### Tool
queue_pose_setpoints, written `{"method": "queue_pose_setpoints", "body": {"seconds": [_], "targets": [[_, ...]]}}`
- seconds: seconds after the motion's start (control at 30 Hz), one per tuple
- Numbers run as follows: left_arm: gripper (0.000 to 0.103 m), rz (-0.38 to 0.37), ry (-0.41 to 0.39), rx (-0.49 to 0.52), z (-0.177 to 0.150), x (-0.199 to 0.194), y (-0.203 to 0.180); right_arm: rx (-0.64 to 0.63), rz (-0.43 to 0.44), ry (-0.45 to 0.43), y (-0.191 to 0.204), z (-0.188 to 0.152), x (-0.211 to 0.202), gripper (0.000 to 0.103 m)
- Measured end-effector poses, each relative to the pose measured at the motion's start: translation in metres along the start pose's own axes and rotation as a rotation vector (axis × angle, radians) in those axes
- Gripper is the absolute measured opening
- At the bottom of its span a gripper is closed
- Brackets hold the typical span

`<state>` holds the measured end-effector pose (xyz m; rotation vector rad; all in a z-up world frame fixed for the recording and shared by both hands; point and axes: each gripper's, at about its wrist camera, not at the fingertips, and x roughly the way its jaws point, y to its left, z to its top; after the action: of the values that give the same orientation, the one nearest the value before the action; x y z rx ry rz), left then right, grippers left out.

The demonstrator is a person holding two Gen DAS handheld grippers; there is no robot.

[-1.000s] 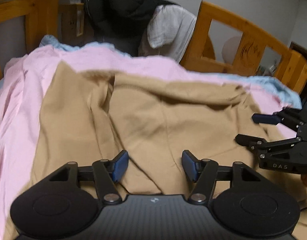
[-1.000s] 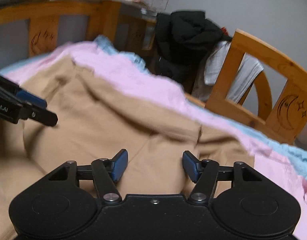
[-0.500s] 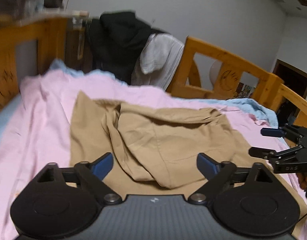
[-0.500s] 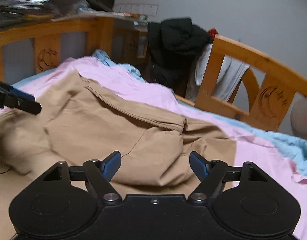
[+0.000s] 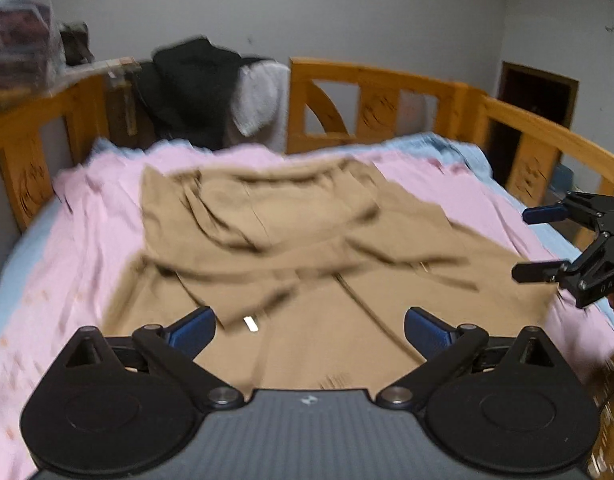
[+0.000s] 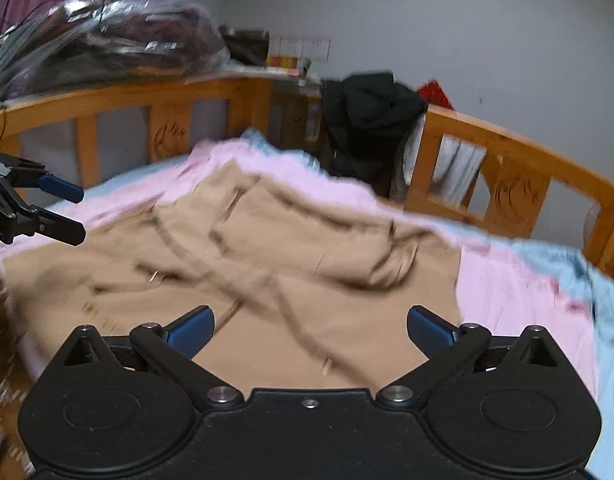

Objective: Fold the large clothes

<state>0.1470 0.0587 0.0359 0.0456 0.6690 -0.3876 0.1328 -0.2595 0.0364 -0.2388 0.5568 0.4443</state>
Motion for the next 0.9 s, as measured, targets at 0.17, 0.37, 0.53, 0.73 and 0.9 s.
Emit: {"method": "queue_pose_setpoints", "body": {"seconds": [0.17,0.37,0.53,0.73,0.9], "targets": [[0.102,-0.024,0.070,0.069,-0.041,0.001,-0.025,-0.059,-0.028,0.082,0.038,-0.052,-0.009,0.102],[0.102,-0.022,0.130,0.119,-0.066,0.006,-0.039,-0.271,-0.064,0.216,0.070,-0.080,0.016,0.102],[0.102,-0.017,0.156,0.101,-0.066,0.009,-0.034,-0.276,-0.074,0.217,0.069,-0.087,0.025,0.102],[0.102,-0.024,0.152,0.107,-0.060,0.011,-0.034,-0.247,-0.168,0.195,0.048,-0.088,0.019,0.102],[0.102,-0.067,0.145,0.108,-0.057,0.011,-0.042,-0.224,-0.196,0.108,0.038,-0.082,0.013,0.100]]}}
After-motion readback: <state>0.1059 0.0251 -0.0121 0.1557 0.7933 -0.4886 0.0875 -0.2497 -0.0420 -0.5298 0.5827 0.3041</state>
